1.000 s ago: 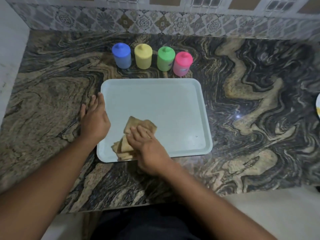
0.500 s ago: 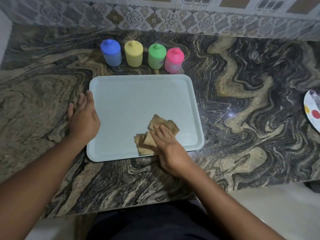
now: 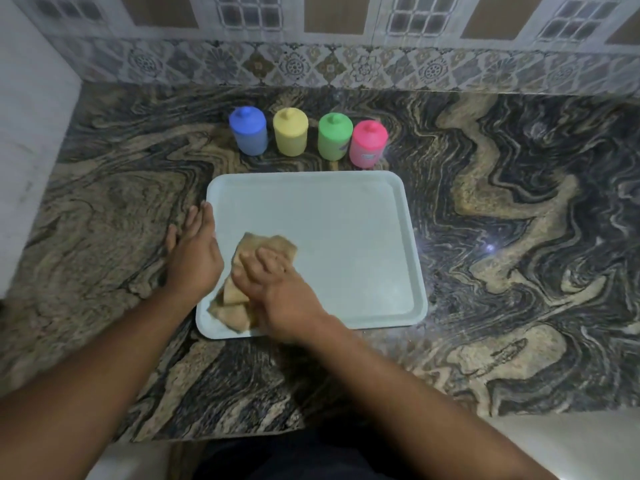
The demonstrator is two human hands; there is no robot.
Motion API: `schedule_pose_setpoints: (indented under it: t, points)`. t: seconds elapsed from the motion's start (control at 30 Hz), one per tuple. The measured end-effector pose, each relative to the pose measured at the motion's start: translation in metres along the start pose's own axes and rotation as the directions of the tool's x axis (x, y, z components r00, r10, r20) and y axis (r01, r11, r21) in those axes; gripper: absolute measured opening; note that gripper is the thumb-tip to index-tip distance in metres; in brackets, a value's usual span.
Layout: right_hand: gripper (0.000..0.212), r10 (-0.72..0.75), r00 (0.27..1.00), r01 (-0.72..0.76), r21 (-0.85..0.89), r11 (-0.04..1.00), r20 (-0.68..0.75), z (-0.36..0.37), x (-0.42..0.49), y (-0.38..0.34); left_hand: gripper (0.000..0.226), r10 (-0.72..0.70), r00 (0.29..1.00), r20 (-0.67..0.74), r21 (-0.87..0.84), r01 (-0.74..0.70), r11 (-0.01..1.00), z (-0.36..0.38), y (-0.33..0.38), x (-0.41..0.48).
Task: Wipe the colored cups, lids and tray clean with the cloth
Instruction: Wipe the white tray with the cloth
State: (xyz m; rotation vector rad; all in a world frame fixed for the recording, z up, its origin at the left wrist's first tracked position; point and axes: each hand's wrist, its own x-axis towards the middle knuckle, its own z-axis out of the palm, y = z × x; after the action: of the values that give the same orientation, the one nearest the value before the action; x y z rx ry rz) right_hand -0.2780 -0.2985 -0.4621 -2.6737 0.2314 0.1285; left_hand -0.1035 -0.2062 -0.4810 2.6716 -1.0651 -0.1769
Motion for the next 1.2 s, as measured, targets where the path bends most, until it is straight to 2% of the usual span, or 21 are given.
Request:
schedule_pose_setpoints:
  t: [0.07, 0.13, 0.23, 0.3, 0.37, 0.43, 0.5, 0.6, 0.67, 0.7, 0.77, 0.83, 0.9, 0.97, 1.03, 1.13, 1.2]
  points:
    - [0.063, -0.087, 0.995, 0.083, 0.078, 0.993, 0.042, 0.002, -0.036, -0.010, 0.063, -0.002, 1.000, 0.001, 0.028, 0.002, 1.000, 0.000, 0.000, 0.001]
    - [0.064, -0.088, 0.996, 0.084, 0.135, 0.987, 0.025, -0.006, -0.069, 0.017, 0.063, -0.004, 1.000, -0.001, 0.042, 0.004, 0.999, 0.000, -0.001, 0.002]
    - [0.069, 0.137, 0.989, -0.131, 0.088, 0.987, -0.063, -0.024, -0.092, 0.080, 0.063, 0.001, 1.000, 0.000, 0.032, -0.001, 0.999, -0.001, -0.001, 0.002]
    - [0.069, 0.322, 0.940, -0.316, 0.070, 0.946, -0.116, -0.041, -0.071, 0.107, 0.063, 0.005, 1.000, -0.008, 0.026, -0.005, 1.000, -0.001, -0.001, 0.001]
    - [0.067, 0.412, 0.893, -0.408, 0.061, 0.911, -0.181, -0.050, -0.024, 0.109, 0.062, 0.003, 1.000, -0.006, 0.019, -0.003, 1.000, -0.001, -0.001, 0.000]
    - [0.066, 0.383, 0.906, -0.378, 0.063, 0.924, -0.179, -0.046, 0.023, 0.087, 0.062, 0.003, 1.000, 0.004, 0.015, -0.003, 1.000, -0.001, -0.001, 0.001]
    - [0.065, 0.254, 0.961, -0.252, 0.036, 0.967, -0.112, -0.031, 0.049, 0.053, 0.062, -0.002, 1.000, 0.009, 0.021, 0.002, 1.000, -0.001, 0.000, 0.002]
    - [0.061, -0.046, 0.999, 0.046, -0.018, 0.999, 0.011, -0.005, 0.015, 0.010, 0.062, -0.019, 1.000, 0.014, 0.022, 0.018, 1.000, -0.002, 0.000, 0.001]
    - [0.058, -0.121, 0.992, 0.121, 0.010, 0.993, 0.042, -0.004, -0.029, 0.021, 0.062, -0.017, 1.000, 0.007, 0.020, 0.017, 1.000, -0.003, 0.000, 0.001]
    - [0.058, -0.102, 0.994, 0.101, 0.034, 0.994, 0.035, -0.009, -0.049, 0.036, 0.063, -0.015, 1.000, 0.007, 0.023, 0.015, 1.000, -0.003, 0.000, 0.001]
    - [0.066, 0.072, 0.997, -0.070, 0.058, 0.996, -0.028, -0.023, -0.072, 0.077, 0.063, -0.015, 1.000, 0.006, 0.025, 0.015, 1.000, -0.002, 0.000, 0.000]
    - [0.072, 0.300, 0.947, -0.290, 0.091, 0.953, -0.118, -0.045, -0.063, 0.110, 0.063, -0.019, 1.000, -0.003, 0.017, 0.019, 1.000, -0.002, 0.000, 0.000]
    - [0.069, 0.443, 0.885, -0.432, 0.099, 0.896, -0.142, -0.059, -0.026, 0.115, 0.063, -0.017, 1.000, 0.002, 0.014, 0.017, 1.000, -0.002, 0.000, 0.001]
    - [0.061, 0.453, 0.877, -0.447, 0.069, 0.892, -0.160, -0.058, 0.013, 0.100, 0.063, -0.020, 1.000, 0.013, 0.006, 0.020, 1.000, -0.002, 0.001, 0.000]
    - [0.059, 0.379, 0.912, -0.373, 0.065, 0.926, -0.160, -0.049, 0.034, 0.079, 0.063, -0.021, 1.000, 0.022, 0.004, 0.021, 1.000, -0.003, 0.002, -0.002]
    - [0.056, 0.267, 0.953, -0.262, 0.053, 0.964, -0.144, -0.028, 0.025, 0.057, 0.063, -0.019, 1.000, 0.024, 0.008, 0.018, 1.000, -0.005, 0.002, -0.002]
    - [0.056, 0.257, 0.950, -0.253, 0.046, 0.966, -0.179, -0.019, 0.011, 0.050, 0.063, -0.015, 1.000, 0.010, 0.005, 0.015, 1.000, -0.004, 0.002, -0.001]
